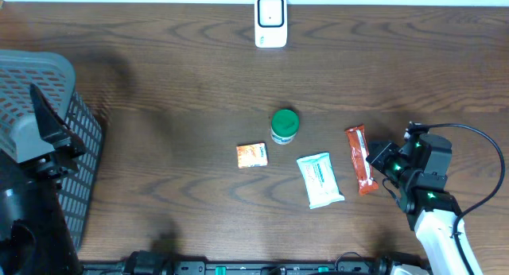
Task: Scan the item barcode
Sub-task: 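Lift the Top bar and rotate it in the right gripper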
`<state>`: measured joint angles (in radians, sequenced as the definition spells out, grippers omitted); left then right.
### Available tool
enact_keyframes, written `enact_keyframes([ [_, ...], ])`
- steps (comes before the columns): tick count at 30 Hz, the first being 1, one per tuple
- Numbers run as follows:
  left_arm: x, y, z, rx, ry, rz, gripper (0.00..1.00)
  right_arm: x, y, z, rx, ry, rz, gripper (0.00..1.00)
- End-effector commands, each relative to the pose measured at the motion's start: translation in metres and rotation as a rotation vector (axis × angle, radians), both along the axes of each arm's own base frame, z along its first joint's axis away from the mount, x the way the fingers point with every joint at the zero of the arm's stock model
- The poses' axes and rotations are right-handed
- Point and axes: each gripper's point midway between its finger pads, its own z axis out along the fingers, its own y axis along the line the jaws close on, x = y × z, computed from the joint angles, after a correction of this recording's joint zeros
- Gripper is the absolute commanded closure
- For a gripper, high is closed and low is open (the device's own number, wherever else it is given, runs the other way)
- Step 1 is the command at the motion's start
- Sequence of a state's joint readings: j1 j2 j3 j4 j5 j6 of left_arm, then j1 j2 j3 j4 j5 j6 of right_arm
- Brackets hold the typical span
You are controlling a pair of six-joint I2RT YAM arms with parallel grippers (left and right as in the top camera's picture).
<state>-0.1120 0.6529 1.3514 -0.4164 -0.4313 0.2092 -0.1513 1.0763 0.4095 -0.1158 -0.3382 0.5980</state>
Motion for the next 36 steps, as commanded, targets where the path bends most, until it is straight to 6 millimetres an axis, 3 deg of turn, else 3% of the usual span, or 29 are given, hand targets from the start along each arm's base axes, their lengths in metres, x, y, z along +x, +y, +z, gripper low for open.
enact_keyframes([
  [1, 0.001, 0.000, -0.002, -0.004, 0.001, 0.001, 0.13, -0.002, -0.005, -0.012, -0.027, 0.037, -0.006, 0.99],
  [5, 0.001, 0.000, -0.002, -0.004, 0.001, 0.001, 0.12, 0.000, -0.004, -0.041, -0.015, 0.113, 0.004, 0.99],
  [8, 0.001, 0.000, -0.002, -0.004, 0.001, 0.001, 0.13, 0.007, 0.003, -0.049, 0.027, 0.109, 0.036, 0.99],
  [12, 0.001, 0.000, -0.002, -0.004, 0.001, 0.001, 0.13, 0.019, 0.013, -0.047, 0.106, 0.070, 0.054, 0.99],
  [21, 0.001, 0.000, -0.002, -0.004, 0.001, 0.001, 0.13, 0.027, 0.008, -0.040, 0.094, 0.030, 0.028, 0.99],
  [26, 0.002, 0.000, -0.004, -0.003, 0.007, 0.001, 0.12, 0.020, -0.005, -0.067, 0.031, 0.119, -0.037, 0.99],
  [31, 0.008, 0.000, -0.010, -0.002, 0.019, 0.000, 0.13, 0.003, 0.011, -0.115, 0.030, 0.268, 0.006, 0.99],
  [34, 0.011, -0.001, -0.013, -0.001, 0.021, 0.001, 0.13, 0.000, 0.020, -0.126, 0.028, 0.290, 0.035, 0.99],
  [36, 0.012, -0.001, -0.014, -0.001, 0.023, 0.001, 0.13, 0.004, 0.026, -0.120, 0.045, 0.264, 0.058, 0.99],
])
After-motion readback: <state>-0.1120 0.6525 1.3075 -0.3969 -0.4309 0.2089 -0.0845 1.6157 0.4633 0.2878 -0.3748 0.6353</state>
